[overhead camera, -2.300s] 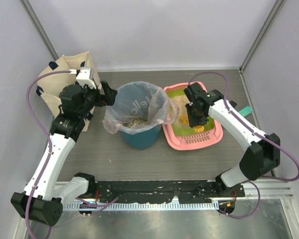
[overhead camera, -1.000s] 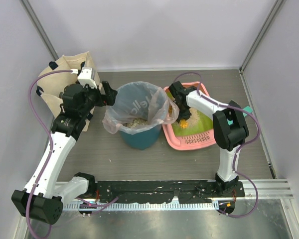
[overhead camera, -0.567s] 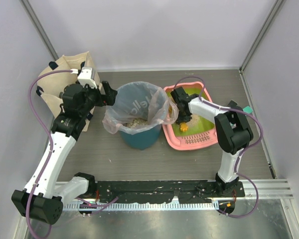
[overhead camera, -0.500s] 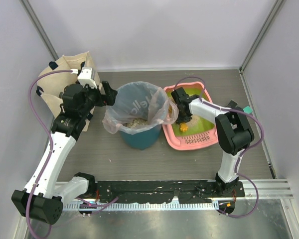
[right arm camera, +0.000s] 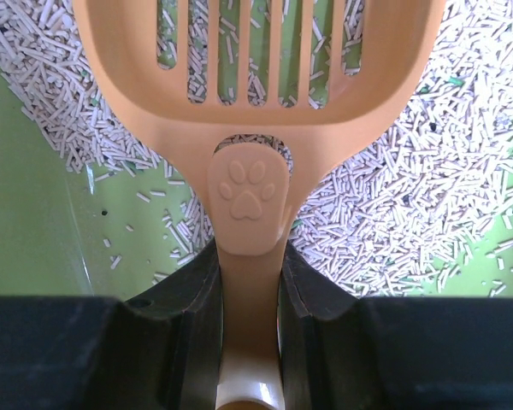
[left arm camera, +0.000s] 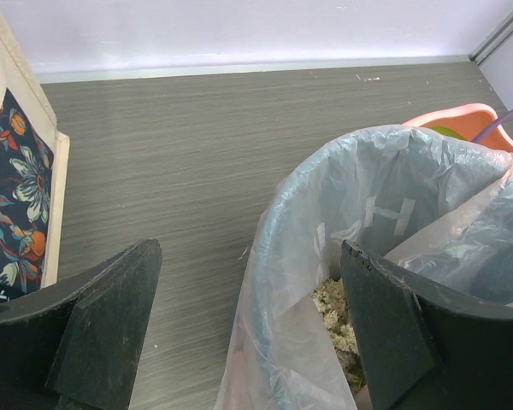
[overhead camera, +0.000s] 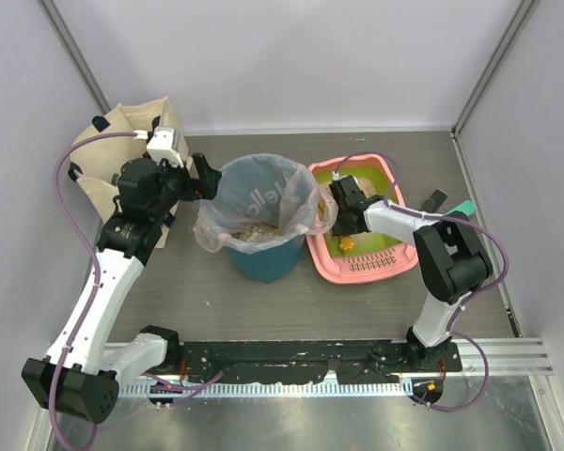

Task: Clean the litter box

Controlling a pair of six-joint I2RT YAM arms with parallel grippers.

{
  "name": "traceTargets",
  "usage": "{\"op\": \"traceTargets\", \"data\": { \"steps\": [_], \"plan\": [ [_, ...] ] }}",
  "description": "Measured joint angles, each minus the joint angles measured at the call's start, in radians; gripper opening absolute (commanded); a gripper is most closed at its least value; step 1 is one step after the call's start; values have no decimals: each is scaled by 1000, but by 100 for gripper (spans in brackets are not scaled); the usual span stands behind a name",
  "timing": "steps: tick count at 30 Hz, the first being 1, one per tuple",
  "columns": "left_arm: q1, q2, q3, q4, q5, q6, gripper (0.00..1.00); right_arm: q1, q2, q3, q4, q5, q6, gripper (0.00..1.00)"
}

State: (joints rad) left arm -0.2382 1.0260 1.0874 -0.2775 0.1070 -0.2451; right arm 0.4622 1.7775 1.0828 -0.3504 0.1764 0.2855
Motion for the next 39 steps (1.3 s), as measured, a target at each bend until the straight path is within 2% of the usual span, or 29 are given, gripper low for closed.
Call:
{"op": "traceTargets", "data": {
  "steps": [24,39],
  "plan": [
    [0,10,-5,0,3,0,89,1,-83,-212,339,51,-18,1],
    [0,11,-6,0,3,10,89,8,-148,-252,391,89,-63,1]
  ]
}}
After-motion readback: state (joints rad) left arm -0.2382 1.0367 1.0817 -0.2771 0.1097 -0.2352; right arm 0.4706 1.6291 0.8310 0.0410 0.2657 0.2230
